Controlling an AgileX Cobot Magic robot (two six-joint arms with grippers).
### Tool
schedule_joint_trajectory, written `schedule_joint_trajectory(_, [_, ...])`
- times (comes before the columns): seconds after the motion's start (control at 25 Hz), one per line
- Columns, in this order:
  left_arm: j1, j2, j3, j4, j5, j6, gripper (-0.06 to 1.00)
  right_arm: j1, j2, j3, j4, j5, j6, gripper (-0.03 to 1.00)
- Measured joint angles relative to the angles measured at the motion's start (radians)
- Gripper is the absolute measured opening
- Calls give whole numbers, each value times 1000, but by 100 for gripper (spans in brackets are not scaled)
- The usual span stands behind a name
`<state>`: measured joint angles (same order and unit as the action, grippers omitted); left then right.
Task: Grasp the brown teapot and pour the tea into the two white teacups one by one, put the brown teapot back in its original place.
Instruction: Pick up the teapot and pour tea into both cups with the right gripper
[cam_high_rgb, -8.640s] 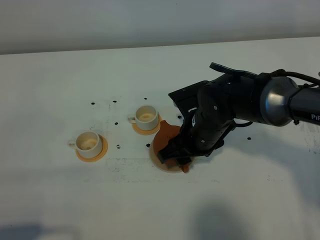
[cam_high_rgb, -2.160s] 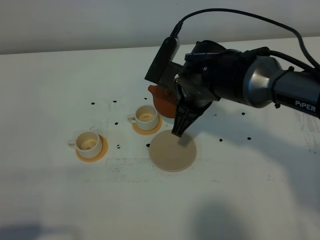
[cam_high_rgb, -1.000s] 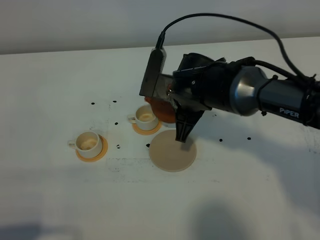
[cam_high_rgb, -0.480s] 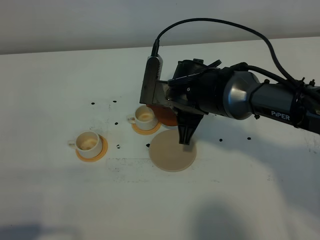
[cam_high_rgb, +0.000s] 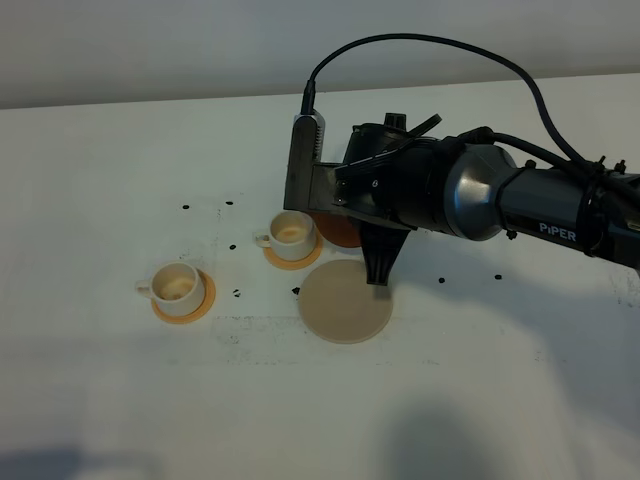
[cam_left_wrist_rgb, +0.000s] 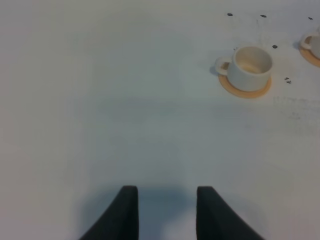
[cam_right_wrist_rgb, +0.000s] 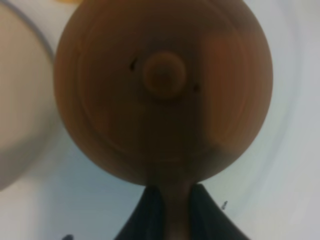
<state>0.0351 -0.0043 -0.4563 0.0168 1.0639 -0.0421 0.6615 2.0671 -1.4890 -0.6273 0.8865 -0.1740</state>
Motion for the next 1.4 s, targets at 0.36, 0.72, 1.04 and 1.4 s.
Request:
schedule_joint_trajectory(0.36, [0,0,0,0,0,0,30,0,0,0,-48,2,-1,9])
schedule_joint_trajectory(0.72, [0,0,0,0,0,1,30,11,0,0,-63,6,-55,9])
schedule_joint_trajectory(1.04, [0,0,0,0,0,1,30,16,0,0,-83,8,-63,9])
schedule_joint_trajectory(1.4, [0,0,0,0,0,1,30,21,0,0,-103,9,-68,9])
